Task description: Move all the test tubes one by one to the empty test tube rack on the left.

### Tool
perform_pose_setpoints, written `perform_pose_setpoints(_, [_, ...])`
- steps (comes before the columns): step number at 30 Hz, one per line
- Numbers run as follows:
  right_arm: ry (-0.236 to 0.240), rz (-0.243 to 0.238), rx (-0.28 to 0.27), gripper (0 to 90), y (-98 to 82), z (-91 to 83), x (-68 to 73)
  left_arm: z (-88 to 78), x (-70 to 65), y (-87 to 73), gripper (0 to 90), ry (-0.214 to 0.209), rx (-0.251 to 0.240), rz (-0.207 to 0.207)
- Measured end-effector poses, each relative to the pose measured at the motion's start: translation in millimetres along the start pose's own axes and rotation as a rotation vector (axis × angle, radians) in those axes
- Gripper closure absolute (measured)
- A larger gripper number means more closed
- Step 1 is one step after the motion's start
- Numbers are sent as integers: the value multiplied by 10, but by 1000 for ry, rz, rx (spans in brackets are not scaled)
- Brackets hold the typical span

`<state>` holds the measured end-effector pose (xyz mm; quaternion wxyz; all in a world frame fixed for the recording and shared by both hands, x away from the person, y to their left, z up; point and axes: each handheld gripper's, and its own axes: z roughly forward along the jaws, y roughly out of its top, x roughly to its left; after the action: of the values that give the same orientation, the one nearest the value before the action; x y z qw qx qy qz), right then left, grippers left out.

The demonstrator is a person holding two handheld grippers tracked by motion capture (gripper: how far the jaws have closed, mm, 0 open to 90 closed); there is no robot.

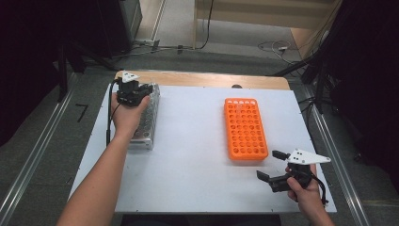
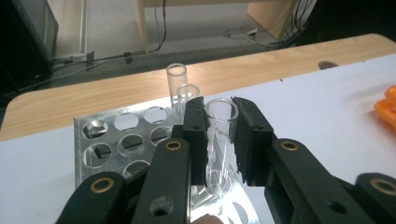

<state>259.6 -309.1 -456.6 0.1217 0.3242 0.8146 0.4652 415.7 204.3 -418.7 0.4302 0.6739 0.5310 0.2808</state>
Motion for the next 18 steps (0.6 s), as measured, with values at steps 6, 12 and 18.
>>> perform_pose_setpoints(6, [-2,3,1,0,-1,4,2,21,-24,-16,750,14,28,13])
perform_pose_setpoints(12, [-3,2,1,0,0,1,1,73,-36,-43,750,22,75,18])
perform_pose_setpoints(18, [-4,3,2,0,-2,7,4,91,-25,-61,738,10,107,7])
